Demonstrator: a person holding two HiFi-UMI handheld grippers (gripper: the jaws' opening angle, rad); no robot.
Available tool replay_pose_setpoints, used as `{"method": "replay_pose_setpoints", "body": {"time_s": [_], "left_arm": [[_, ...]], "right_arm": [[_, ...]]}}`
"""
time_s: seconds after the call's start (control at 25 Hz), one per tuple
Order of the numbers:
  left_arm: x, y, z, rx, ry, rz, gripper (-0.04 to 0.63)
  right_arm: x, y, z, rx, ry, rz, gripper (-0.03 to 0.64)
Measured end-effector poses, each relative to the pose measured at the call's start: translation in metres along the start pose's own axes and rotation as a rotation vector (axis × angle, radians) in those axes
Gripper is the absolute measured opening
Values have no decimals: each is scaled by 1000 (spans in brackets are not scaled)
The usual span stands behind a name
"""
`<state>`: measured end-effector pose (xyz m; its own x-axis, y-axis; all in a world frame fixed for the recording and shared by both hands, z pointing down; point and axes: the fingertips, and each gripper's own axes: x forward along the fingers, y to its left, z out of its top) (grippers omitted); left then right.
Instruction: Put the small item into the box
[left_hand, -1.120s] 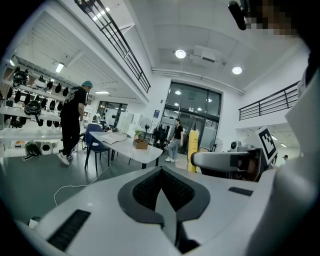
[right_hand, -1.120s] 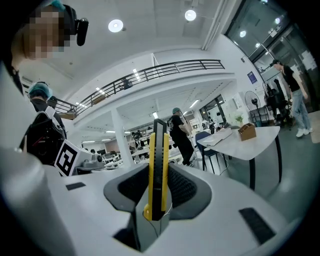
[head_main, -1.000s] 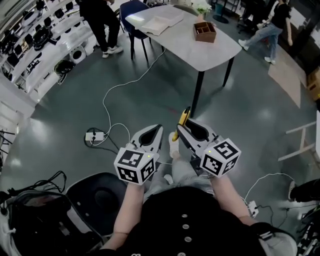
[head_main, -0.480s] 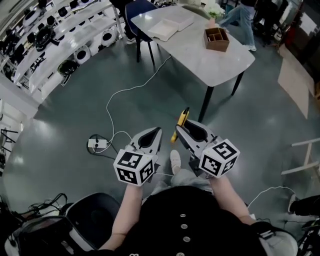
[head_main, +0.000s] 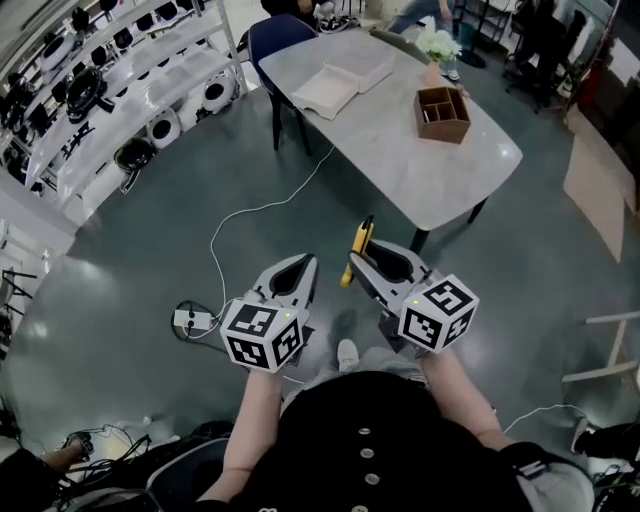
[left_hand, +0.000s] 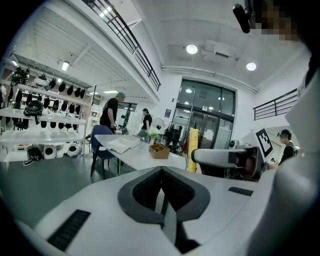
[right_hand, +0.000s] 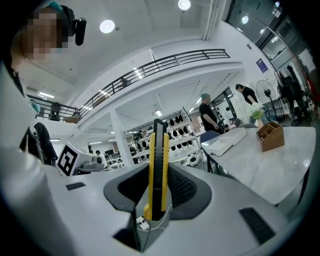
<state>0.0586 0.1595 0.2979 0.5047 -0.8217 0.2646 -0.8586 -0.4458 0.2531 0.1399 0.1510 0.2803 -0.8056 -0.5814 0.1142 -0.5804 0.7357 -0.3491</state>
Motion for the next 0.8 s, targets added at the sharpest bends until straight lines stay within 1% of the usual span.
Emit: {"method": "replay_pose_setpoints", "body": {"time_s": [0.2,0.36,0.52,0.8], "left_arm": [[38,12,8,-11,10,-10,17],[55,21,7,-23,33,-11,17],[74,32,15,-20,45,-30,17],[110,68,33,-33,44,-52,17]], "right_arm": [[26,-37,14,19,2,12,120],[40,-49,13,29,17,21,120],[53,-61,15,40,26,32,120],[85,-91,27,50,25,-7,120]]}}
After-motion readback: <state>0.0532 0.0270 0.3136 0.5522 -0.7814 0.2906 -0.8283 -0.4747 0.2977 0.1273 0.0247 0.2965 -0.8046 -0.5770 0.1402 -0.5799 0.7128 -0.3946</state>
